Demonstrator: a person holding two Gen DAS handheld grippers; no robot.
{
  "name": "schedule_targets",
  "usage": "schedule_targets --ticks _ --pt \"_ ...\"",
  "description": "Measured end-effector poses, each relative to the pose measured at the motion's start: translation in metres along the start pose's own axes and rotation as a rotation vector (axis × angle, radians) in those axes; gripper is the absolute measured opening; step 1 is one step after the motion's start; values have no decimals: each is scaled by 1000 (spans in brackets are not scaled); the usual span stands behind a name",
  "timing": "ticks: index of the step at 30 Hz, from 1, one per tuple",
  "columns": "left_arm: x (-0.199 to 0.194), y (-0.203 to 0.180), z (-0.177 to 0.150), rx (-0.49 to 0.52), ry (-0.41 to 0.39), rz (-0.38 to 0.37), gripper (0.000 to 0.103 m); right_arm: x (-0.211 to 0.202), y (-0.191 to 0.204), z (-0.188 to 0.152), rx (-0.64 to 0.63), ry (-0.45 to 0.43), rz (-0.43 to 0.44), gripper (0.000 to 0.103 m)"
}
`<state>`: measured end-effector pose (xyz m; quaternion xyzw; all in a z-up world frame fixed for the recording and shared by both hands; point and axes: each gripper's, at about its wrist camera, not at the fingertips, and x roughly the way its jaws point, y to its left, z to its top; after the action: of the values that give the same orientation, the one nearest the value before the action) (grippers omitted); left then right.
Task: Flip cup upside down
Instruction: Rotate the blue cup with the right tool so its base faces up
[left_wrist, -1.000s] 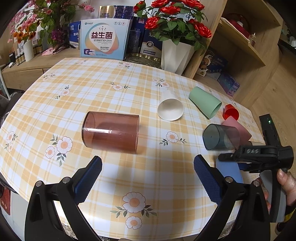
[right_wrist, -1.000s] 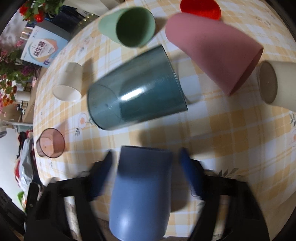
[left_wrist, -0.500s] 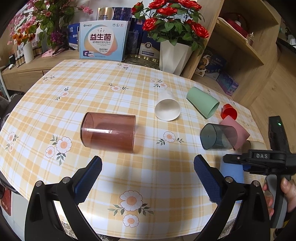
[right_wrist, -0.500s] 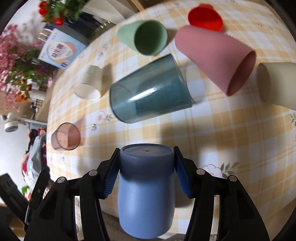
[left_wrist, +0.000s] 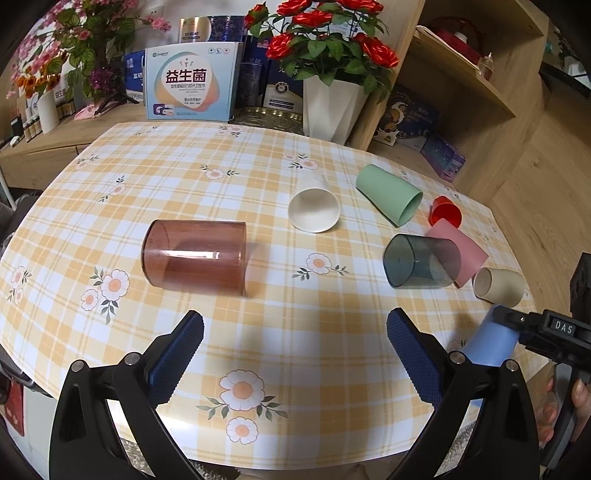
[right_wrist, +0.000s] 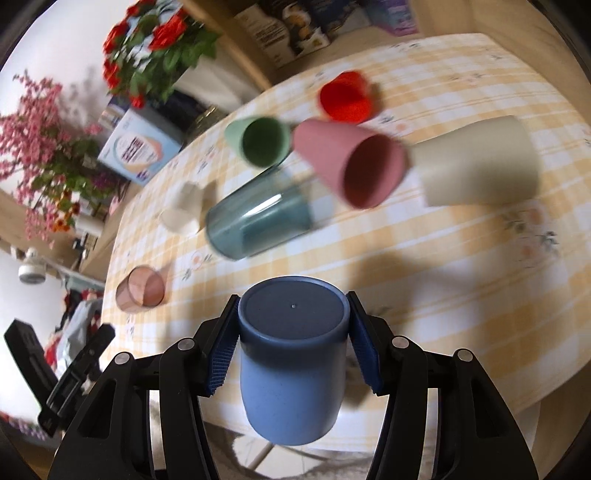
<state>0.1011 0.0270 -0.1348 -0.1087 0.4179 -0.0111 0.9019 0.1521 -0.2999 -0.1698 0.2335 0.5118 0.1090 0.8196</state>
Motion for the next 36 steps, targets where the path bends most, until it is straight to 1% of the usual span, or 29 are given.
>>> schedule_targets --ticks 3,6,12,15,20,25,32,36 --pt "0 -4 -1 6 2 -2 97 -9 -12 7 6 -39 -41 54" --pt "-2 -7 -1 13 -1 -2 97 -14 -16 14 -27 -86 -96 54" --pt "-3 -8 0 17 -5 4 97 -18 -10 19 -84 -143 -166 54" --pt "-3 -7 0 9 -7 5 97 -21 -1 14 -141 -170 -207 54" --pt "-3 -6 1 8 -7 1 97 -19 14 4 -221 -177 -241 54" --pt "-4 -5 1 3 -13 1 97 -15 23 3 -259 -166 -255 54" --pt "-9 -4 0 -6 -28 2 97 -4 38 4 -328 -144 -296 54" --pt "-12 -2 1 -14 -37 -3 97 2 43 6 -332 -105 -273 55"
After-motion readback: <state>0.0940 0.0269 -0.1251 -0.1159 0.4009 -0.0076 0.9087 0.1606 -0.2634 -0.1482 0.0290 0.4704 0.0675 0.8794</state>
